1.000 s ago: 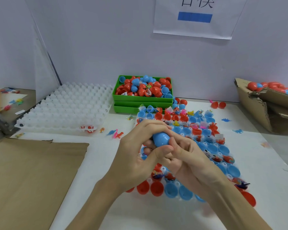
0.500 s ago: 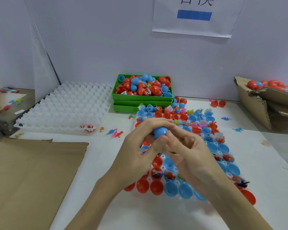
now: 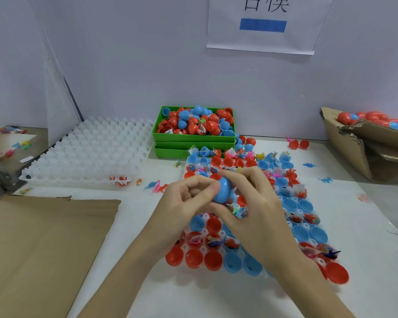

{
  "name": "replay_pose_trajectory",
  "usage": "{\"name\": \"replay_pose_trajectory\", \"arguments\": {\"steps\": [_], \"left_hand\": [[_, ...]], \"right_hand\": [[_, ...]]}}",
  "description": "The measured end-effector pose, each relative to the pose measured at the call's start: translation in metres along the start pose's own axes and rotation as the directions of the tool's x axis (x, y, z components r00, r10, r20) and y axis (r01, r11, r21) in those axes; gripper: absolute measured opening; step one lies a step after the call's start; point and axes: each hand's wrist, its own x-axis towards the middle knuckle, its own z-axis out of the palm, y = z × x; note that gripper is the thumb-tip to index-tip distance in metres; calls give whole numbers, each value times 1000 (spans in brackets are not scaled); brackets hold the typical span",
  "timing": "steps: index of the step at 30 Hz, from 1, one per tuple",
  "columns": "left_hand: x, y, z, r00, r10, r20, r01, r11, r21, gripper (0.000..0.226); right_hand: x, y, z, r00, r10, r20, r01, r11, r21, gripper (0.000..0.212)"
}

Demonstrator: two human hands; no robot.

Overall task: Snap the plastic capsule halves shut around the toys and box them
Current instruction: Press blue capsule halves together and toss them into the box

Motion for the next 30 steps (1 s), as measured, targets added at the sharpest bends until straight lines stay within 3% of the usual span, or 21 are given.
{"name": "replay_pose_trajectory", "arguments": {"steps": [3, 10, 16, 18, 22, 26, 30], "left_hand": [[0, 1, -3, 998, -50, 37, 53, 995, -85, 35], [2, -1, -2, 1000, -11, -16, 12, 1000, 28, 32], [5, 7, -4, 982, -5, -190, 24, 995, 96, 24], [15, 13, -12, 953, -14, -303, 47, 994, 103, 22], [56, 25, -35, 867, 9, -499, 49, 993, 103, 20], [120, 36, -55, 775, 49, -630, 74, 983, 168, 25], [160, 44, -66, 776, 96, -623, 123, 947, 298, 16]], "right_hand": [[0, 0, -1, 1000, -12, 18, 11, 1000, 15, 43], [1, -2, 0, 1000, 6, 5, -7, 997, 83, 32], [4, 1, 0, 948, 243, 204, -259, 964, 55, 85], [5, 7, -4, 947, 283, 153, -294, 954, 57, 74], [7, 12, -11, 947, 313, 64, -319, 937, 142, 33], [5, 15, -9, 929, 356, 103, -369, 908, 199, 27], [6, 22, -6, 914, 393, 99, -405, 897, 180, 21]]}}
